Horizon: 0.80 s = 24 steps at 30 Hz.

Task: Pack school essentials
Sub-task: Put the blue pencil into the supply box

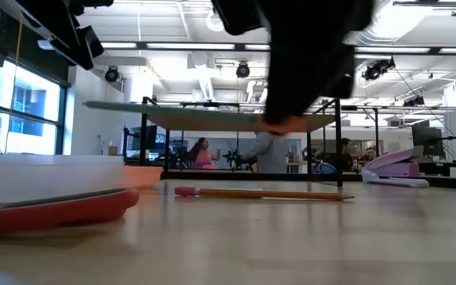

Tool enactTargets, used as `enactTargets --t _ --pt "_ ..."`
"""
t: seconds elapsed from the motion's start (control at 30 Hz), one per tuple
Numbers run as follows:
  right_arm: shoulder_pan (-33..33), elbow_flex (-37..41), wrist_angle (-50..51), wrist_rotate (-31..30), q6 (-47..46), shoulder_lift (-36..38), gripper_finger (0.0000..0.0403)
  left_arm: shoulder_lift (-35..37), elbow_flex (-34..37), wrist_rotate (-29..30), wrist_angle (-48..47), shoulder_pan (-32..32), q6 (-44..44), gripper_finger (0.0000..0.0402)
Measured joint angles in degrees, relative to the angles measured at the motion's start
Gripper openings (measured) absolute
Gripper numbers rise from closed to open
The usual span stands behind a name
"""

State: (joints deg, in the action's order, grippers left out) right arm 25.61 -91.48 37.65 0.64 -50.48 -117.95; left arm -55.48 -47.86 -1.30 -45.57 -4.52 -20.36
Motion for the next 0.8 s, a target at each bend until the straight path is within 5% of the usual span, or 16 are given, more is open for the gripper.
enactTargets --t 0.8 --pt "-12.8 -8.0 -2.2 10.5 10.2 0.2 0.0019 0.0 0.0 3.9 0.1 -5.8 4.1 0.0186"
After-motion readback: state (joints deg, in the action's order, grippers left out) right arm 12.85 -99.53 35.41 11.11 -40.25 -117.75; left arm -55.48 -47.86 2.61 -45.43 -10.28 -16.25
